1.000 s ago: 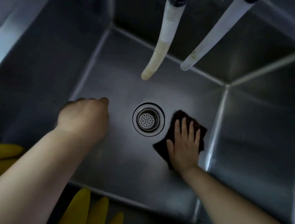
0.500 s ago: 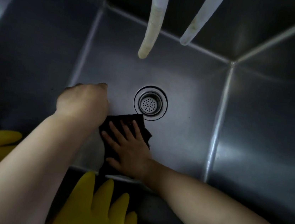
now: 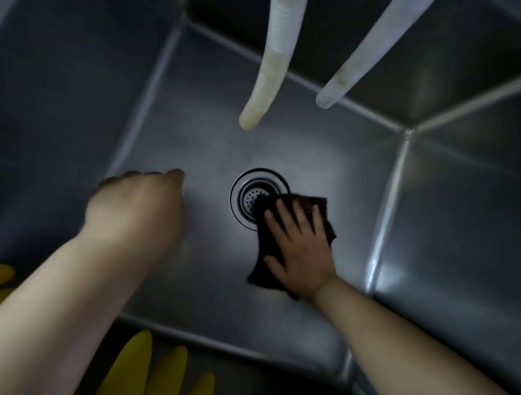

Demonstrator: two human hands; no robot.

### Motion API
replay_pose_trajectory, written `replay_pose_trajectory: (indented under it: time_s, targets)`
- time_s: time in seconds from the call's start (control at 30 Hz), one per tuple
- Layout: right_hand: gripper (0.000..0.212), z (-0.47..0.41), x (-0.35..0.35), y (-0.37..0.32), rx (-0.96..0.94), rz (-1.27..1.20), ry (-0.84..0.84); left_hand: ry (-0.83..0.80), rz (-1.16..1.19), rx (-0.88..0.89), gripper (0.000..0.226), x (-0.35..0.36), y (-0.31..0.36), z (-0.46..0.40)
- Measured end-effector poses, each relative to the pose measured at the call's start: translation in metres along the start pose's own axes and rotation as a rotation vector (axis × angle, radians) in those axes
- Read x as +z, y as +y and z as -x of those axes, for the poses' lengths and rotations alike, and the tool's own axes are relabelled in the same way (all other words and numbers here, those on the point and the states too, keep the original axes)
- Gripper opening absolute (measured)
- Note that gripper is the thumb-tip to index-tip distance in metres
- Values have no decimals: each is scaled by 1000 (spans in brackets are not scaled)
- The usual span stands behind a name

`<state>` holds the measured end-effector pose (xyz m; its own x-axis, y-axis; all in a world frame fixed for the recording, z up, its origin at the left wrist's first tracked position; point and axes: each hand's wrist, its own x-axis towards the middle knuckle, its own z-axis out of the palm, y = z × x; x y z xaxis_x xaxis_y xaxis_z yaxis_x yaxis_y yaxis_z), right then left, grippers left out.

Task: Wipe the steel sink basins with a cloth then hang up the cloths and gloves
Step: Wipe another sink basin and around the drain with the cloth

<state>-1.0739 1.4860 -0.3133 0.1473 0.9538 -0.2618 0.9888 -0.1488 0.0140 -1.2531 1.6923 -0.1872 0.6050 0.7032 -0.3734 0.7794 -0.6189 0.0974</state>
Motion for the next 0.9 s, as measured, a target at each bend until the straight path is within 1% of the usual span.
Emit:
replay_pose_trajectory:
  time_s: [0.2, 0.23, 0.3, 0.37, 0.47, 0.57, 0.63, 0.7, 0.8, 0.9]
  targets:
    - [76, -88, -20, 35, 432, -113, 70, -24, -24, -10, 39, 0, 4, 0]
    - [76, -106, -24, 37, 478, -122, 87, -21, -25, -14, 38, 0, 4, 0]
    - [76, -142, -30, 36, 512, -125, 118, -17, -38, -14, 35, 0, 5, 0]
    - [76, -174, -36, 30, 489, -110, 140, -6, -62, -7, 30, 1, 4, 1]
    - [78, -215, -44, 17, 348, -95, 143, 7, -80, -1, 27, 2, 4, 2]
    - [73, -257, -52, -9, 131, -71, 128, 34, -52, -12, 37, 5, 3, 1]
    - [72, -280, -56, -28, 36, -51, 131, 41, -66, -11, 42, 8, 3, 1]
    - [73, -293, -58, -37, -5, -50, 141, 39, -66, -16, 44, 10, 4, 2]
    - [71, -293, -58, -27, -39, -52, 155, 40, -91, -15, 44, 10, 3, 1]
    - [69, -278, -54, -3, 26, -76, 153, 38, -132, -28, 38, 8, 3, 1]
